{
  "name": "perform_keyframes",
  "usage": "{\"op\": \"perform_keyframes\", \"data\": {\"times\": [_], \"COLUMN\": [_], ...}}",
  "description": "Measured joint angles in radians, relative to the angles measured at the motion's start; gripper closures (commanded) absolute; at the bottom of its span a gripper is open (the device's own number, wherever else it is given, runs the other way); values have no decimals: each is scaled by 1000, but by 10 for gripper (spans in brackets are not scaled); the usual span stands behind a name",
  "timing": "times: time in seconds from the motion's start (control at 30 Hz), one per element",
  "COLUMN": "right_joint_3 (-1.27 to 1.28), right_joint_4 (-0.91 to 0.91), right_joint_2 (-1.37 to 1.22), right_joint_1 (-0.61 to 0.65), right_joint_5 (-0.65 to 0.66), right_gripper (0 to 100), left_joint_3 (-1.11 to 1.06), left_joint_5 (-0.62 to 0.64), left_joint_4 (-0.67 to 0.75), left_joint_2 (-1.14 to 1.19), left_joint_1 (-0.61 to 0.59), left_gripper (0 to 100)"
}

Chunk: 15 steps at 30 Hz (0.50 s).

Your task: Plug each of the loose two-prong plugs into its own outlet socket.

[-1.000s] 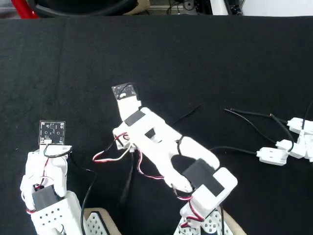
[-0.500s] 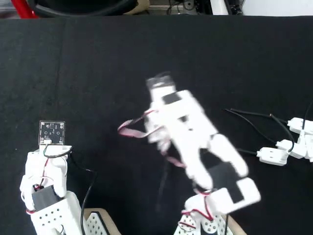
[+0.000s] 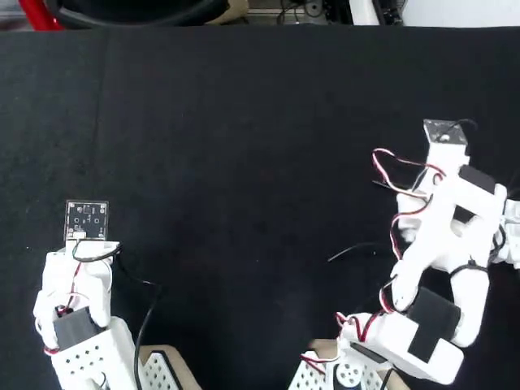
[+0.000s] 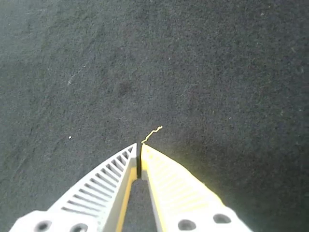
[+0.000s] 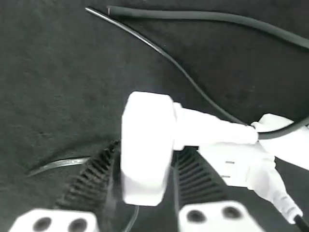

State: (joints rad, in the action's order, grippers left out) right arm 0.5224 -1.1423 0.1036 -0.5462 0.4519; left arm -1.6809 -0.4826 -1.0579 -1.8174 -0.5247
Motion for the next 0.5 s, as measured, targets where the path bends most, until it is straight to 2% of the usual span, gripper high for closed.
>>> {"op": "perform_keyframes", "data": {"times": [0.1,0.17,0.27,0.43,0.5], "right_joint_3": [0,0,0,-31,-35], "right_joint_4": [0,-5,-77,-304,-400], "right_joint_2": [0,0,15,161,242], "right_joint_1": [0,0,2,92,147], "right_joint_5": [-17,-18,-18,-15,-15], "right_gripper": [638,646,740,987,966], "left_joint_3": [0,0,0,0,0], "left_joint_5": [0,0,0,0,0], "left_joint_4": [0,0,-18,-104,-127], "left_joint_2": [0,0,0,0,0], "left_joint_1": [0,0,44,163,192], "left_gripper": [970,970,970,970,970]}}
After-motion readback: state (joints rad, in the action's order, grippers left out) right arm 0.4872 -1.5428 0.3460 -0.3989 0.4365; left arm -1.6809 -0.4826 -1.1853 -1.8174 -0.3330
